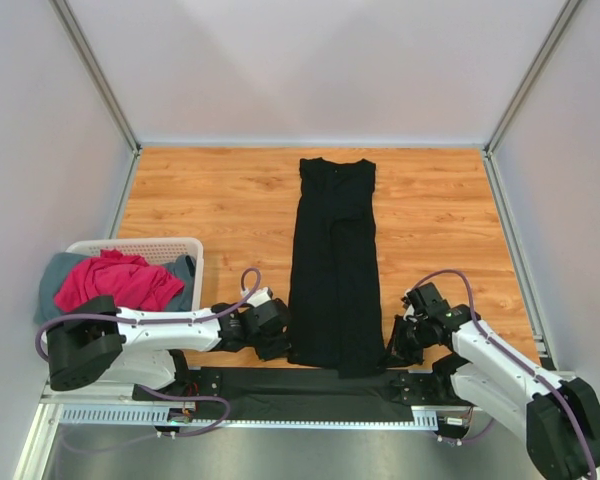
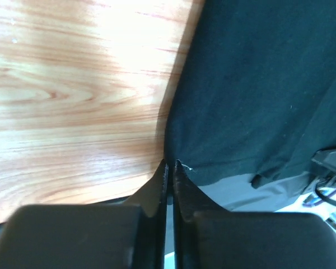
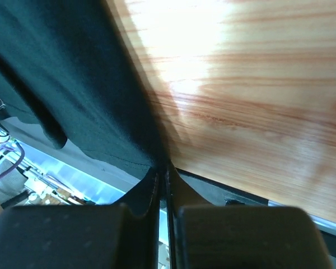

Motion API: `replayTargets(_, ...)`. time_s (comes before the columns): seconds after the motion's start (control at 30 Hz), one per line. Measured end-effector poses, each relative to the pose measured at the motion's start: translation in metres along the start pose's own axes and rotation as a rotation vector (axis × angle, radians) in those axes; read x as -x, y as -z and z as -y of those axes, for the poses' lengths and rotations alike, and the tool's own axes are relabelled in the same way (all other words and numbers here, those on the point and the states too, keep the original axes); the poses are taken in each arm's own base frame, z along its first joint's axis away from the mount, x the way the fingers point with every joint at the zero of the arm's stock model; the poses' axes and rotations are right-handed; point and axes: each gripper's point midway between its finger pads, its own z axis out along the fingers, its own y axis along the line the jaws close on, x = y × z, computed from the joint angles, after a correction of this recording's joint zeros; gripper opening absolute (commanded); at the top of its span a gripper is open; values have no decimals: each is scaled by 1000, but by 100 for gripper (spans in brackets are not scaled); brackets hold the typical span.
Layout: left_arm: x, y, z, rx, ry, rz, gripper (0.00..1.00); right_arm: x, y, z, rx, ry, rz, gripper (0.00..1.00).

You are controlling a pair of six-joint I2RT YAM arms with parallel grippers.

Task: Fold and stack the t-shirts
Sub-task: Fold the tshirt

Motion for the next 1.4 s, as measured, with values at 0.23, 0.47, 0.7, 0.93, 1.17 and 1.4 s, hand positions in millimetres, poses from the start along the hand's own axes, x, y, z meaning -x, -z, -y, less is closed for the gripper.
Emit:
replayTargets(0.23,9,12,0,30,-14,41,0,7,9,-15,5,-22,6,0)
replayTargets(0.47,42,35,34,-20,-28,112,0,44,38,-70,66,15,72,0)
replayTargets(0.7,107,66,75,-73,-60,229,0,107,76,-119,140,0,199,1)
replayTargets(0.93,181,76,107,-47,-121,317,0,169,95,-146,175,-22,283,1)
replayTargets(1.17,215,43,108,10,-156,261,0,210,88,-138,166,-85,291,0)
replayTargets(1.4,240,12,100,68,-159,208,0,241,68,-131,142,-121,273,0)
